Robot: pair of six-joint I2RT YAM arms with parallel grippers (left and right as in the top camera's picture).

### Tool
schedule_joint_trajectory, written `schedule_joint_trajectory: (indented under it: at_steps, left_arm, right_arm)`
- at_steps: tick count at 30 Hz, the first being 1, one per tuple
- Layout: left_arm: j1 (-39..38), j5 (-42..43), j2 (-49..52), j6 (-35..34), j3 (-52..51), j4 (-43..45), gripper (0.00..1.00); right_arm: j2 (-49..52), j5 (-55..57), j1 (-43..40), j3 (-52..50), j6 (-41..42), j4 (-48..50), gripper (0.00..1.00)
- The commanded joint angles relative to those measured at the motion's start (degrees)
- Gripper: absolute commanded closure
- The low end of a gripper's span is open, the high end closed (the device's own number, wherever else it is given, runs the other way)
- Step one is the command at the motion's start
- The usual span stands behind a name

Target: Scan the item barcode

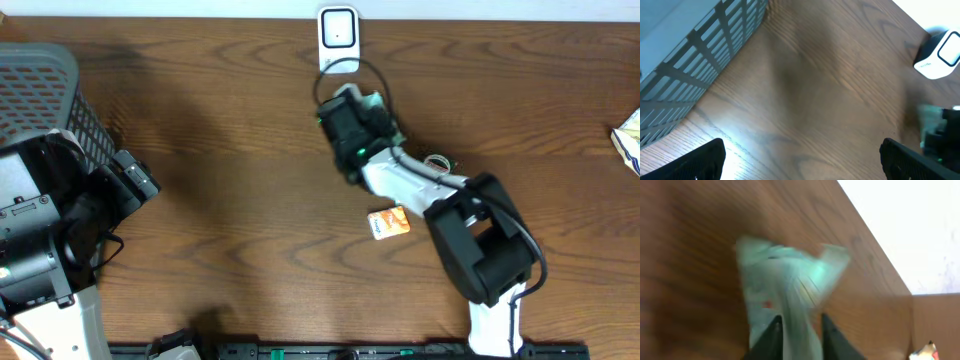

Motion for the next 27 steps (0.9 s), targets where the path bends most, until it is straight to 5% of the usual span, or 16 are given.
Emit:
schedule_joint_trajectory:
  at_steps: [1, 3, 9, 16, 27]
  left_arm:
    - [0.3, 0.5, 0.0, -0.1, 0.9, -0.2, 0.02]
    - [0.3, 0.5, 0.0, -0.1, 0.9, -0.2, 0.02]
    - [0.3, 0.5, 0.0, -0.1, 0.9, -0.2, 0.02]
    - [0.3, 0.5, 0.0, -0.1, 0.9, -0.2, 0.02]
    - [0.3, 0.5, 0.0, -0.1, 0.9, -0.2, 0.02]
  right_arm:
    - [-0.3, -0.4, 4.8, 0.2, -0.4, -0.4, 0.78]
    - [-0.3, -3.1, 7.6, 0.2, 3.9, -0.7, 0.70]
    - [-0.5, -5.4, 9.6, 1.3, 11.5, -1.1, 0.67]
    - [-0.8, -11.8, 3.2, 2.4, 12.2, -3.2, 0.49]
    - [-3.1, -60.8, -16.3, 7.0, 21.2, -9.0, 0.34]
